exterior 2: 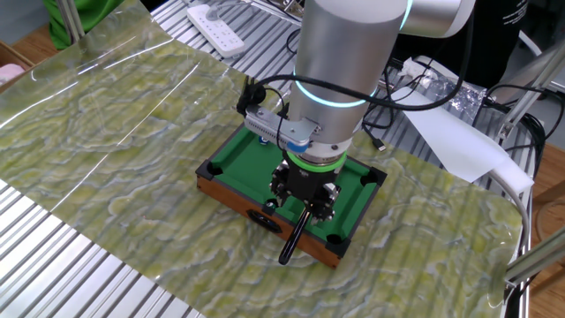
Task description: Hit the pool ball
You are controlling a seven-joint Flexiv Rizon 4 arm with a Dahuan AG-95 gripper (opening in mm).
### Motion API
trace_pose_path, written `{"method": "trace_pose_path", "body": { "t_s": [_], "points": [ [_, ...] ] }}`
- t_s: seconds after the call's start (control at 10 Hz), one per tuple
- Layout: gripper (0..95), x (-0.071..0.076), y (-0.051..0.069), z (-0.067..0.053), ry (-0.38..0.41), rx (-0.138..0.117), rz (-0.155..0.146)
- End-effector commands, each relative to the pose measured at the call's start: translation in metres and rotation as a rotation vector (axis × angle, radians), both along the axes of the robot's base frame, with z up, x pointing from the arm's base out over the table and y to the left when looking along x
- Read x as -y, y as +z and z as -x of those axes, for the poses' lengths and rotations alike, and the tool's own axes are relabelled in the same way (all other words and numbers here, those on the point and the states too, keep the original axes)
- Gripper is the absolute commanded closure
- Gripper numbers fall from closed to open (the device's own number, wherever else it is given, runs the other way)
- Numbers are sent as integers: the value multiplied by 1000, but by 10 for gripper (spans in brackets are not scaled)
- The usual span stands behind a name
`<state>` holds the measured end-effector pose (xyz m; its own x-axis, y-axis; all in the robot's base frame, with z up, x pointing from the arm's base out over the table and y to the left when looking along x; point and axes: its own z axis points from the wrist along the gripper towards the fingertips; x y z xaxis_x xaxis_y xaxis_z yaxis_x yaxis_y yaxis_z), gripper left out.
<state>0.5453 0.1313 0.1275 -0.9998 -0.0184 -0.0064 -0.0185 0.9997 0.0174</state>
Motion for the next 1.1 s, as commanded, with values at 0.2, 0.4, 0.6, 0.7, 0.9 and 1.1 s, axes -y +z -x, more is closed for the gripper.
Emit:
{"method": "trace_pose_path", "body": {
  "t_s": [0.2, 0.4, 0.6, 0.7, 0.9, 1.1],
  "points": [
    [570, -1, 0, -1, 30, 8, 1],
    [570, -1, 0, -1, 17, 7, -4],
    [570, -1, 0, -1, 16, 8, -5],
    [570, -1, 0, -1, 20, 7, -7],
    [570, -1, 0, -1, 25, 13, -16],
    [570, -1, 0, -1, 23, 19, -48]
  ]
}}
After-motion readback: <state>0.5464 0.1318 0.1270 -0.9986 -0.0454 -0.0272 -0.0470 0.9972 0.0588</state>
